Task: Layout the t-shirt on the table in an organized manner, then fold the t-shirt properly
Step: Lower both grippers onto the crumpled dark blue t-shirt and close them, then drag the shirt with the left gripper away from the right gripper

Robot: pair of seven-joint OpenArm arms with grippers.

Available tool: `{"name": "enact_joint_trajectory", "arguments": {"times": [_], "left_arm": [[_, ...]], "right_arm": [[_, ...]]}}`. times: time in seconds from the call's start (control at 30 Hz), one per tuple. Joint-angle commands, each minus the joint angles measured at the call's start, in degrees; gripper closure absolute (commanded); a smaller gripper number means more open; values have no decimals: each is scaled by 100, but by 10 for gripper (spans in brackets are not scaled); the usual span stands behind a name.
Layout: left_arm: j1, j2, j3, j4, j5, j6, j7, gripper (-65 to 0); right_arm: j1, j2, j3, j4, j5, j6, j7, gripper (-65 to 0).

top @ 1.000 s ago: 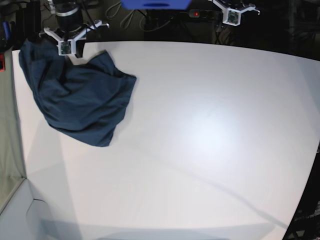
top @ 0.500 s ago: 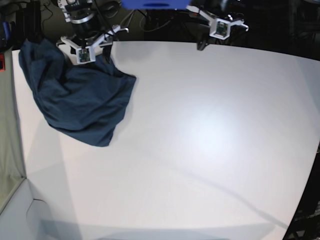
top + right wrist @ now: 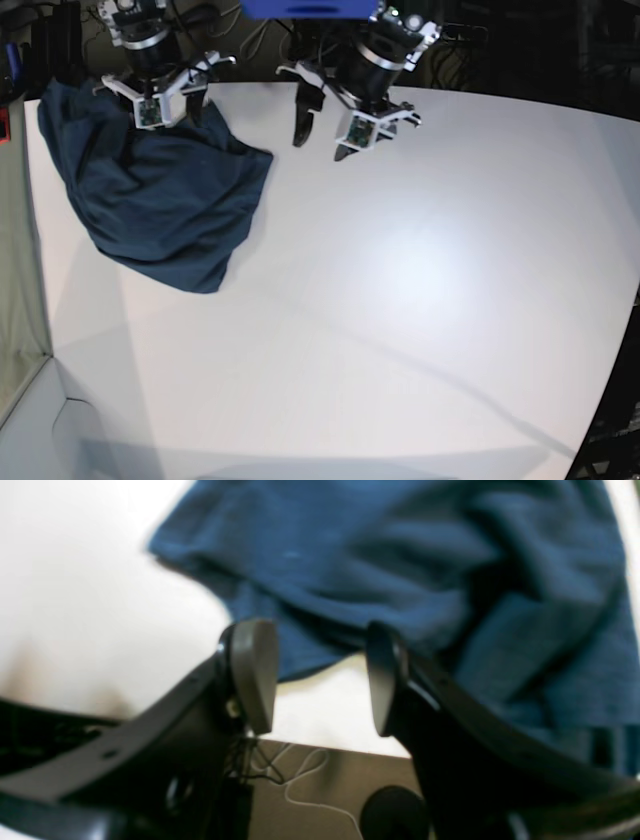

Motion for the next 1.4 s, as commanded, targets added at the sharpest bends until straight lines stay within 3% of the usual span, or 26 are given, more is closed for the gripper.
{"name": "enact_joint_trajectory", "arguments": {"times": [0.0, 0.33, 0.53, 0.9, 1.0, 1.13, 1.23, 1.37], "left_arm": [[-86, 41, 19, -15, -8, -21, -134, -330], [-1018, 261, 775, -1211, -8, -3, -143, -330], [-1387, 533, 837, -1941, -8, -21, -143, -330], [-1818, 621, 837, -2855, -25, -30, -152, -326], [-1985, 656, 837, -3163, -272, -38, -152, -246], [-2311, 639, 837, -3637, -887, -38, -143, -12], [-2442, 568, 810, -3848, -1230, -38, -143, -19], [-2460, 102, 749, -3453, -1546, -3, -143, -6]], "right_arm": [[-35, 24, -7, 110, 1, 17, 143, -295], [-35, 32, -7, 110, 1, 17, 143, -295], [-35, 191, 2, 110, 1, 8, 143, -295], [-35, 200, 2, 110, 1, 8, 134, -295], [-35, 200, 2, 110, 1, 8, 134, -295], [-26, 200, 2, 110, 1, 8, 134, -295], [-26, 200, 2, 110, 1, 8, 134, -295], [-17, 208, 2, 110, 1, 8, 134, -295]]}}
